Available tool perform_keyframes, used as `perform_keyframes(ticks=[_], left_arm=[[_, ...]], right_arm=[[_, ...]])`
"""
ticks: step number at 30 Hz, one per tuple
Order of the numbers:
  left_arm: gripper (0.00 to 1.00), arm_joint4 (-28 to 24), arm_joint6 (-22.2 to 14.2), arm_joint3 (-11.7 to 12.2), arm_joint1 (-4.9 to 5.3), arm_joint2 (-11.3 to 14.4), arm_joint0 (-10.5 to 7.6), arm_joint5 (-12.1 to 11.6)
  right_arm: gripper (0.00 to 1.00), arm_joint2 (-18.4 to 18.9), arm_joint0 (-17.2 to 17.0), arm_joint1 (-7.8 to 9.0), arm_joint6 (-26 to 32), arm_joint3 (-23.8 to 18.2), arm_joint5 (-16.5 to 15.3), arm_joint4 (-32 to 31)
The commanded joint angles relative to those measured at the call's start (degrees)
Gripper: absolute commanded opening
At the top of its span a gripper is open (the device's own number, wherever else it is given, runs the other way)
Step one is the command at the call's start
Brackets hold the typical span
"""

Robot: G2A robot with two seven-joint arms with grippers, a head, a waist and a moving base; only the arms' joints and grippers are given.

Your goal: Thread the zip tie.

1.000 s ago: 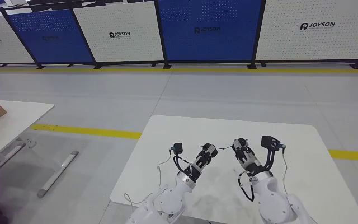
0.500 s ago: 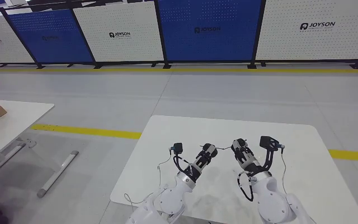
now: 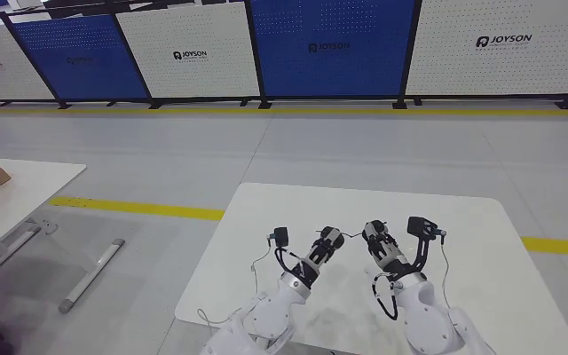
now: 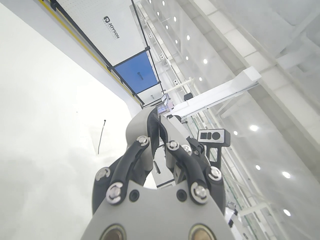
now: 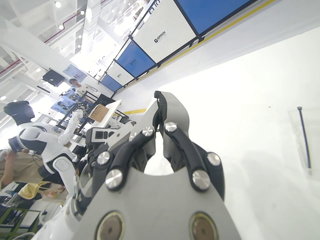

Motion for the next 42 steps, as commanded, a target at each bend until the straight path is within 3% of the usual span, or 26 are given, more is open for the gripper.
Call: perform_keyframes(ticks=[1,5,19,42], left_arm=[[0.00,-1.5,-0.2,0.0,-0.09,-0.2,-0.01,0.4],[0.00,-2.7,-1.1,0.0,-0.15,-0.6,-0.03,1.1],[0.00,2.0,0.0,0.6,-0.39,-0.2,-0.14,1.6],[0.00,2.0,0.0,0.6,-0.39,-0.2,-0.14,1.6]], right_arm=[[0.00,0.0,-0.1,-0.06,-0.3,0.0,-0.1,0.1],[0.00,0.1,-0.3,-0.25,-0.7,0.1,-0.4,1.1],[0.00,2.5,-1.0,-0.31,-1.1,-0.7,0.7,0.7],[0.00,1.1,0.3,-0.83,-0.7,0.8,0.7,-1.4]])
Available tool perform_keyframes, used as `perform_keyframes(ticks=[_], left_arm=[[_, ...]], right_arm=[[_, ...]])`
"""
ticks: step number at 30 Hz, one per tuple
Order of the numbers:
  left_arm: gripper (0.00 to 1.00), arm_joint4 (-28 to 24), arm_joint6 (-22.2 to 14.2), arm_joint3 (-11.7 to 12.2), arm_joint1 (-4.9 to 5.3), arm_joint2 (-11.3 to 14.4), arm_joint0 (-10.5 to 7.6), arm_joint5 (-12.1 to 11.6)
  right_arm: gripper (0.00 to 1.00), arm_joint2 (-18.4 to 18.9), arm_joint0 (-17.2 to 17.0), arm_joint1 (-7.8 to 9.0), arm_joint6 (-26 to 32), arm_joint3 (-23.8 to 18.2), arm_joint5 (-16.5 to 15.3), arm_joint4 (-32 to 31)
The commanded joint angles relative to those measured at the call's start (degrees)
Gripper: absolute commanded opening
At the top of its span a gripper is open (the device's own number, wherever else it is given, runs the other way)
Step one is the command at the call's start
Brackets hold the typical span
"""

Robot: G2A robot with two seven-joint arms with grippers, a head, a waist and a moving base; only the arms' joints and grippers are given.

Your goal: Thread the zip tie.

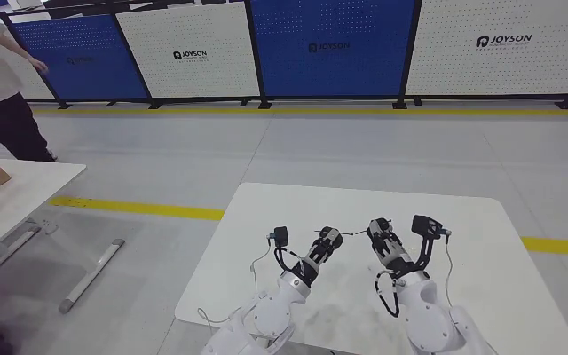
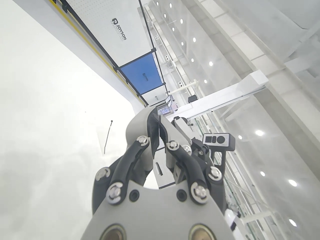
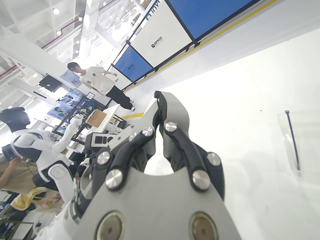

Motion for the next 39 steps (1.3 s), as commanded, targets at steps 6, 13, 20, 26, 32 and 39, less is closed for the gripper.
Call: perform_keyframes(ticks=[6,13,20,26,32,39], left_arm=[[0.00,0.0,0.0,0.0,0.00,0.0,0.00,0.0],[0.00,0.0,0.0,0.0,0.00,0.0,0.00,0.0],[0.00,0.0,0.0,0.0,0.00,0.0,0.00,0.0],[0.00,0.0,0.0,0.0,0.00,0.0,0.00,0.0],[0.00,0.0,0.0,0.0,0.00,0.0,0.00,0.0],[0.00,0.0,0.0,0.0,0.00,0.0,0.00,0.0]], right_arm=[[0.00,-0.4,0.6,-0.21,0.6,0.5,0.5,-0.6],[0.00,-0.9,0.9,-0.45,1.2,1.1,0.9,-1.0],[0.00,-0.8,1.0,-0.64,1.3,1.3,1.2,-1.1],[0.00,-0.5,0.8,-0.80,0.6,1.1,1.1,-0.8],[0.00,0.0,0.4,-0.86,0.7,0.7,1.2,-0.8],[0.00,-0.4,0.4,-1.04,1.1,1.0,1.2,-1.1]])
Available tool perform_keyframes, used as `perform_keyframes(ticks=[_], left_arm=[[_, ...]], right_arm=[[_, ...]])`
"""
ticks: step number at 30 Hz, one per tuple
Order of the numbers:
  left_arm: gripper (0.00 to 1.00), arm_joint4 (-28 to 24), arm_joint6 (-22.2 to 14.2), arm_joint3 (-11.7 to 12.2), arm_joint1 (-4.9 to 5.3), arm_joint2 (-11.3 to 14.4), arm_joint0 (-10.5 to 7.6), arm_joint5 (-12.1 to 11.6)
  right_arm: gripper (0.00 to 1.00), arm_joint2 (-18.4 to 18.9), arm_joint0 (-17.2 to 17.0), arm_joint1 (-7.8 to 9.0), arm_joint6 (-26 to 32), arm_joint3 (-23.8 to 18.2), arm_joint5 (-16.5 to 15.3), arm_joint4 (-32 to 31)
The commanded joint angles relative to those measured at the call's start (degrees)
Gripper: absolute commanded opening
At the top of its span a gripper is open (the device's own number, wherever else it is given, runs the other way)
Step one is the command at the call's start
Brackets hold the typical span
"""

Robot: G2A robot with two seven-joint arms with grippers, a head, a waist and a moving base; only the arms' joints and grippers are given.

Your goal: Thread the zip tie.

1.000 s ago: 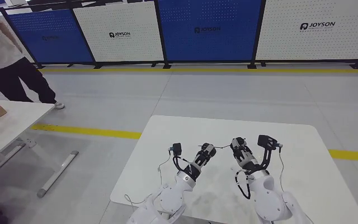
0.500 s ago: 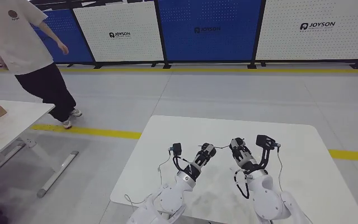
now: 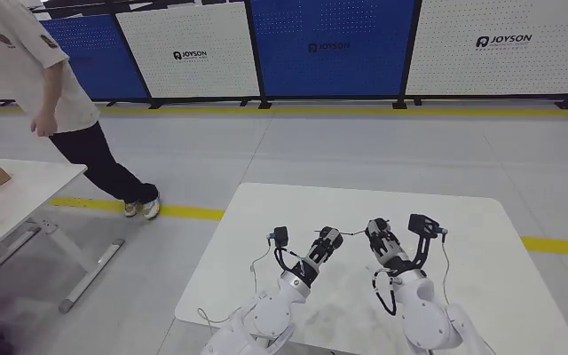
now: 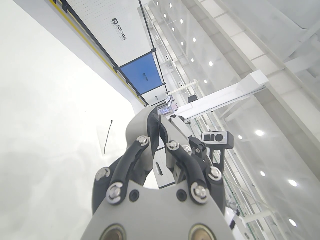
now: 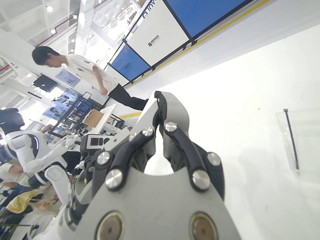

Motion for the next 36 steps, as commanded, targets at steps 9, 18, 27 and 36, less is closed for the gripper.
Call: perform_keyframes(ticks=[9,18,27,36], left_arm=[[0.00,0.0,0.0,0.0,0.00,0.0,0.00,0.0],[0.00,0.0,0.0,0.0,0.00,0.0,0.00,0.0],[0.00,0.0,0.0,0.0,0.00,0.0,0.00,0.0],[0.00,0.0,0.0,0.0,0.00,0.0,0.00,0.0]], right_arm=[[0.00,-0.1,0.1,-0.27,-0.5,0.3,0.3,-0.4],[0.00,0.2,-0.7,-0.31,-0.4,-0.9,-0.1,-1.0],[0.00,0.0,-0.1,-0.59,-0.3,0.2,0.2,-1.1],[0.00,0.9,-0.9,-0.57,-0.1,-0.5,-0.5,-1.2]])
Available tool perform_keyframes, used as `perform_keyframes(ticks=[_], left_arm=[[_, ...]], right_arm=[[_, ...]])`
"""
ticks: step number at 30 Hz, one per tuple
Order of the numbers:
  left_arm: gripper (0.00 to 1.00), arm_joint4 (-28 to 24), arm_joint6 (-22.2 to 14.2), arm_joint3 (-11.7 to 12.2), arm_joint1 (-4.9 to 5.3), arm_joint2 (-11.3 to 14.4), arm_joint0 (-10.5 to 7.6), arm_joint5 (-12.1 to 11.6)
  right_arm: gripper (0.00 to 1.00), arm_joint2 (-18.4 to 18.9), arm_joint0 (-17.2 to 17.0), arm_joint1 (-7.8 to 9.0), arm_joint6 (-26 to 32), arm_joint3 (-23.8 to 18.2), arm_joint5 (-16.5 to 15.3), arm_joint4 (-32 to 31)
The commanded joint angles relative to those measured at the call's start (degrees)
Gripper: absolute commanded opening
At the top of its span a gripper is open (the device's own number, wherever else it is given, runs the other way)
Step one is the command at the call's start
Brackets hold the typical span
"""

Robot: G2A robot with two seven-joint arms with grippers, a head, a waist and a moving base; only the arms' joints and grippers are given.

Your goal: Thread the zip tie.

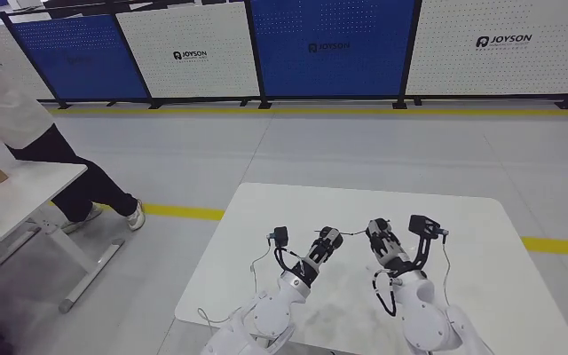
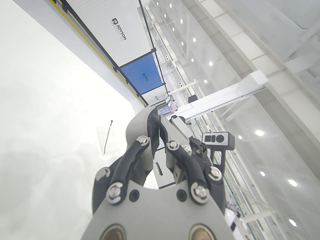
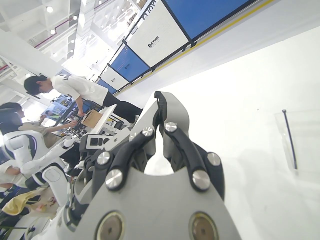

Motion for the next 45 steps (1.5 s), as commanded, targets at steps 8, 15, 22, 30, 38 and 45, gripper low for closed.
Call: perform_keyframes(ticks=[8,15,22,30,38,45], left_arm=[[0.00,0.0,0.0,0.0,0.00,0.0,0.00,0.0],[0.00,0.0,0.0,0.0,0.00,0.0,0.00,0.0],[0.00,0.0,0.0,0.0,0.00,0.0,0.00,0.0],[0.00,0.0,0.0,0.0,0.00,0.0,0.00,0.0],[0.00,-0.2,0.0,-0.1,-0.03,0.0,0.03,0.1],[0.00,-2.0,-1.4,-0.5,-0.16,-0.3,0.09,-0.2]], right_arm=[[0.00,0.2,0.1,-0.10,0.4,0.1,-0.4,-0.2],[0.00,-0.3,0.7,-0.30,1.1,0.6,-0.4,-0.2],[0.00,-0.5,1.1,-0.42,1.9,1.0,0.2,-0.6],[0.00,-0.2,1.2,-0.55,3.0,0.8,-1.2,1.9],[0.00,-0.4,1.7,-0.64,3.5,1.8,-0.7,1.0],[0.00,0.1,1.8,-0.72,4.2,1.7,-1.5,3.0]])
